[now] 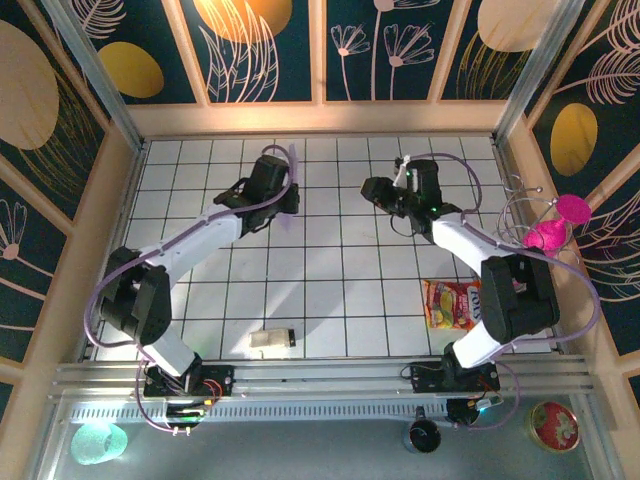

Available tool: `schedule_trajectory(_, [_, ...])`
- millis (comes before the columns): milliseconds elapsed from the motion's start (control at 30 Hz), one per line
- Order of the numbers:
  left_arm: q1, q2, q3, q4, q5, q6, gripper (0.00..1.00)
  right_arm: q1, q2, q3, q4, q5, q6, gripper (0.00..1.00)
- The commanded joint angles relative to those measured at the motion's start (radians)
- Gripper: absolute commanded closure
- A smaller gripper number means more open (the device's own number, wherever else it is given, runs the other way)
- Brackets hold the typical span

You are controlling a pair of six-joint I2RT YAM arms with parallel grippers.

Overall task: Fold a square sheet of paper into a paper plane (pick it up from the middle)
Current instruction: Turn over the paper at the center of the table.

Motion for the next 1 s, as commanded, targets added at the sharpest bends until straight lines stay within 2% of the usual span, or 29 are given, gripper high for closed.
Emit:
schedule_trajectory(0, [-0.035, 0.091, 0.057, -0.197, -0.382, 0.091, 0.88, -0.021, -0.057, -0.032, -0.035, 0.076, -0.02, 0.6])
schedule_trajectory(133, [-0.079, 0.191, 0.101, -0.245, -0.58, 0.119, 0.88, -0.036, -0.076, -0.061, -0.05, 0.095, -0.02, 0.61])
schedule_trajectory(467, [-0.142, 0.38, 0.101, -0.188, -0.699, 0.097, 0.89, -0.065, -0.085, -0.103, -0.058, 0.073, -0.003, 0.6])
schedule_trajectory(667, [-0.175, 0.481, 0.127, -0.206, -0.693, 0.057, 0.87, -0.07, -0.073, -0.105, -0.063, 0.073, -0.001, 0.61])
schedule_trajectory(967, [-0.195, 0.511, 0.148, -0.198, -0.544, -0.015, 0.81, -0.084, -0.066, -0.107, -0.063, 0.075, 0.002, 0.61])
